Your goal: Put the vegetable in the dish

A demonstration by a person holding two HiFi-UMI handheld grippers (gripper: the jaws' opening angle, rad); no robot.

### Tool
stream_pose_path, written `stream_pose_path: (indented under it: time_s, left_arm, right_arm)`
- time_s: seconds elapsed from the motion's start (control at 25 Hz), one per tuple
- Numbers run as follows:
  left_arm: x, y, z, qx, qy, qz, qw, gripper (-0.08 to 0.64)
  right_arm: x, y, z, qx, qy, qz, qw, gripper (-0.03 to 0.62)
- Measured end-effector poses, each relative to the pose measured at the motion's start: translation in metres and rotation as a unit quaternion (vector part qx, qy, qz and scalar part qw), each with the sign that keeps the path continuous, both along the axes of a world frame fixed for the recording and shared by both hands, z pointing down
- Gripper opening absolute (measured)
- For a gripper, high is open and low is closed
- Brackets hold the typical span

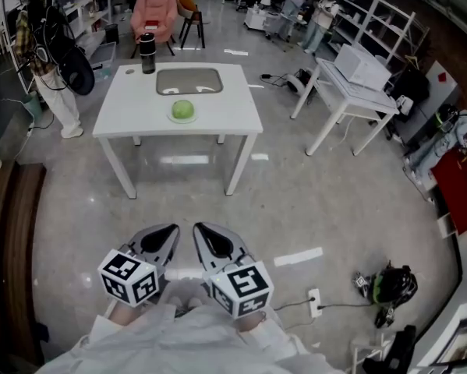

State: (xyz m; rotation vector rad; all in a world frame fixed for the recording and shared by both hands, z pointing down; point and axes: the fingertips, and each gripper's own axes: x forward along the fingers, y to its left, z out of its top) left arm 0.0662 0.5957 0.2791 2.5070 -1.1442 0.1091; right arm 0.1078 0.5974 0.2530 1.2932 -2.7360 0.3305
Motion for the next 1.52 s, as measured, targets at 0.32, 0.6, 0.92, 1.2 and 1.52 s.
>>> stream_pose_path:
  time_s: [0.32,0.6,0.92,1.2,1.52]
  left_arm:
    - [0.007,-0.015,0.018,-0.032,0.037,-0.023,0.9986,0.009]
    - [0.013,-0.042,0.022,-0.036,0.052,-0.007,0.998,0.009]
    - [-0.011,-0.125,0.02,-0.034,0.064,0.014,0.9973,0.009]
    - [-0.044,-0.226,0.012,-0.032,0.041,0.021,0.9984,0.009]
    - [-0.083,-0.321,0.018,-0.038,-0.001,0.031,0.9988,0.009]
  right_arm:
    - [0.021,-0.015,0.016,-0.009,-0.013,0.003,1.0,0.014]
    - [0.013,-0.047,0.017,-0.011,-0.041,-0.016,0.999,0.014]
    - [-0.015,-0.129,0.022,-0.018,-0.028,-0.014,0.999,0.014]
    - [-0.043,-0.227,0.014,-0.007,-0.025,0.005,1.0,0.014]
    - [-0.079,-0.32,0.012,-0.021,-0.047,0.015,0.999,0.014]
